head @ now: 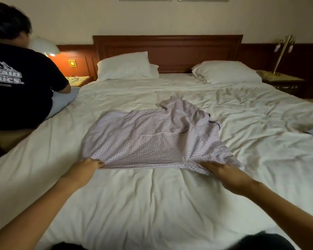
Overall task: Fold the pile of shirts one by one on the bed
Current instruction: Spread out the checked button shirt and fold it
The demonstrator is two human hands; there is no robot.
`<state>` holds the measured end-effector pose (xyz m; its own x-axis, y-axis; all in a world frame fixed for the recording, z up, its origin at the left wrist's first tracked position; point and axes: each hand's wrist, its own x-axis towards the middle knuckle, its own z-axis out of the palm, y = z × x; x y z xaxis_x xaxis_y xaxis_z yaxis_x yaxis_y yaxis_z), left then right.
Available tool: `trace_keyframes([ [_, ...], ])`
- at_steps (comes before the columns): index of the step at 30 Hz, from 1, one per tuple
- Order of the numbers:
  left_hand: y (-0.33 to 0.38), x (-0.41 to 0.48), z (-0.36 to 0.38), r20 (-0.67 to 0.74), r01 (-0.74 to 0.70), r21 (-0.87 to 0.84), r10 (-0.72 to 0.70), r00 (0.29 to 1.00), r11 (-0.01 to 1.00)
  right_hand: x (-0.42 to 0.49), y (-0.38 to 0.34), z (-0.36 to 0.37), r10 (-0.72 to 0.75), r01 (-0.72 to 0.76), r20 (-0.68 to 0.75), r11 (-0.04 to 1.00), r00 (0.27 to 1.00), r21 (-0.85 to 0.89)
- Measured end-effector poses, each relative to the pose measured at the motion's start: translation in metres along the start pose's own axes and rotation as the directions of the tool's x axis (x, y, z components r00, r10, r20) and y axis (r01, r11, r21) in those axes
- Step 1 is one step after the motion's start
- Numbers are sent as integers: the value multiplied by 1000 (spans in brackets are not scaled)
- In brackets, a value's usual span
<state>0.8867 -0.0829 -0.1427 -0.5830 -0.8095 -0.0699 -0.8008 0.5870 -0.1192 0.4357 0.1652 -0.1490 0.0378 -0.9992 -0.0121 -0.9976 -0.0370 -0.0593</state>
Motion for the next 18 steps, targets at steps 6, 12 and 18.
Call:
trace_keyframes([
  [6,-8,-33,4,9,15,133,-16,1000,991,-35,2,-3,-24,28,-113,999,993,35],
  [12,-8,-42,-7,67,150,240,-170,983,959,-53,10,-13,96,37,-314,919,945,393],
  [18,-19,-35,-22,381,137,147,-184,906,980,-56,6,-36,-3,-5,10,721,1000,693],
])
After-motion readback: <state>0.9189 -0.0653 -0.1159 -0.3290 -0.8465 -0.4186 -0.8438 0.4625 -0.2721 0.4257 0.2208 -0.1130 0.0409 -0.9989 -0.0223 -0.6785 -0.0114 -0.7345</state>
